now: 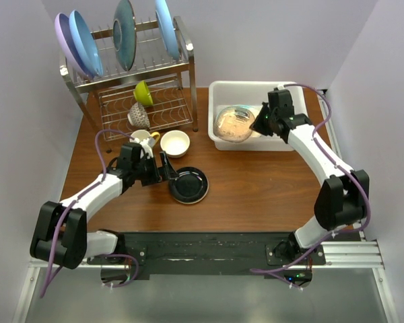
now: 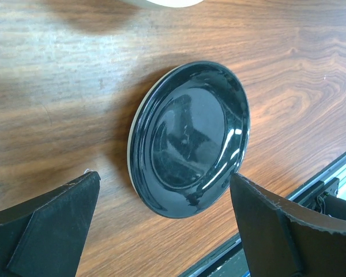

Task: Place the plates into the plastic bin on the countertop
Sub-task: Place the plate in the plastic bin.

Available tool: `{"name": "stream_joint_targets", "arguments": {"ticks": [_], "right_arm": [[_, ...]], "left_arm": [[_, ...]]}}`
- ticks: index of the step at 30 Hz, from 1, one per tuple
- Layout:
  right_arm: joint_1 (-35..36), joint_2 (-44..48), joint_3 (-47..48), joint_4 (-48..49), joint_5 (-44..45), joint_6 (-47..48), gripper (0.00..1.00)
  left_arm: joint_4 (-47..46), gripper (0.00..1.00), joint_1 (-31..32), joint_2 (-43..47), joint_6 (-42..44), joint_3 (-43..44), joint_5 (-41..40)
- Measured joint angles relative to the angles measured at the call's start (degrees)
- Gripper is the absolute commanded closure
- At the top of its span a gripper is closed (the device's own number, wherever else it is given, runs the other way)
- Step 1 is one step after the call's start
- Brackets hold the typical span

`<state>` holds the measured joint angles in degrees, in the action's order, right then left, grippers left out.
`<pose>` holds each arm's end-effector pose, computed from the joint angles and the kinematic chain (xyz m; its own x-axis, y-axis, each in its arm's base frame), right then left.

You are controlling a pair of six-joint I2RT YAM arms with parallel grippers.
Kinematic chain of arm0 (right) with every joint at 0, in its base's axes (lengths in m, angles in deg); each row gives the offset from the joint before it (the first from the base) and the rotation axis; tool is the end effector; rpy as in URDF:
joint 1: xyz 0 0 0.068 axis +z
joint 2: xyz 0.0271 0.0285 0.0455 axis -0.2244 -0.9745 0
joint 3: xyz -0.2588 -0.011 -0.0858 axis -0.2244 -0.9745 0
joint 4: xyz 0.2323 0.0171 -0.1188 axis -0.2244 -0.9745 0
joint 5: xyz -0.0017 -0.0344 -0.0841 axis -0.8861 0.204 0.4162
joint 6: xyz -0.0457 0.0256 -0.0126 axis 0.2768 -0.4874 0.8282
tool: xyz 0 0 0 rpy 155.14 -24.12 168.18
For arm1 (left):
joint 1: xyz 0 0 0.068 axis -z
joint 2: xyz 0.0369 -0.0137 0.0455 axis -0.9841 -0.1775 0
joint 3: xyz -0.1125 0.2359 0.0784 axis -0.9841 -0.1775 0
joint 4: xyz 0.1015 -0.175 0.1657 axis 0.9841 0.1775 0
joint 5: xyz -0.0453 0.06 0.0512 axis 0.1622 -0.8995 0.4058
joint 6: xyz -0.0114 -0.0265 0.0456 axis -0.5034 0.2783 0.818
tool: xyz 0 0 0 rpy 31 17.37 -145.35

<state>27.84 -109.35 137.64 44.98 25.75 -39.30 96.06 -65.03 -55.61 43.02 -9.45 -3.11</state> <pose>0.3446 0.0906 0.3061 -0.6497 0.4664 -0.6003 0.2060 0.8681 0.4516 0.2337 -0.0762 0.1849 -0.8642 -0.2912 -0.4103 0.0265 0.7880 -0.6151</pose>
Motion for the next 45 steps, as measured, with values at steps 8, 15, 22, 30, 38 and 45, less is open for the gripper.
{"name": "stream_joint_targets", "arguments": {"ticks": [8,15,22,30,38,45], "right_arm": [[-3.74,-8.79,7.1,1.42,-2.51,1.29,1.0],[-4.35,-13.6,10.95,1.6,-3.72,1.79,1.0],[-4.44,-16.61,12.0,1.62,-4.5,1.79,1.0],[-4.46,-18.16,12.0,1.7,-5.44,1.79,0.92],[-5.05,-18.38,12.0,1.95,-5.46,1.73,0.66],[-5.29,-18.38,11.89,2.23,-5.4,1.75,0.44]], "left_arm": [[0.11,0.0,0.0,0.87,0.02,-1.49,0.24],[0.17,0.0,0.0,0.9,0.81,-1.46,0.39],[0.68,0.0,0.0,0.92,1.22,-1.44,0.42],[1.05,0.0,0.0,1.38,1.22,-1.42,0.48],[1.7,0.0,0.0,1.4,1.27,-1.16,0.87],[2.38,0.0,0.0,1.42,1.27,-0.61,1.4]]}}
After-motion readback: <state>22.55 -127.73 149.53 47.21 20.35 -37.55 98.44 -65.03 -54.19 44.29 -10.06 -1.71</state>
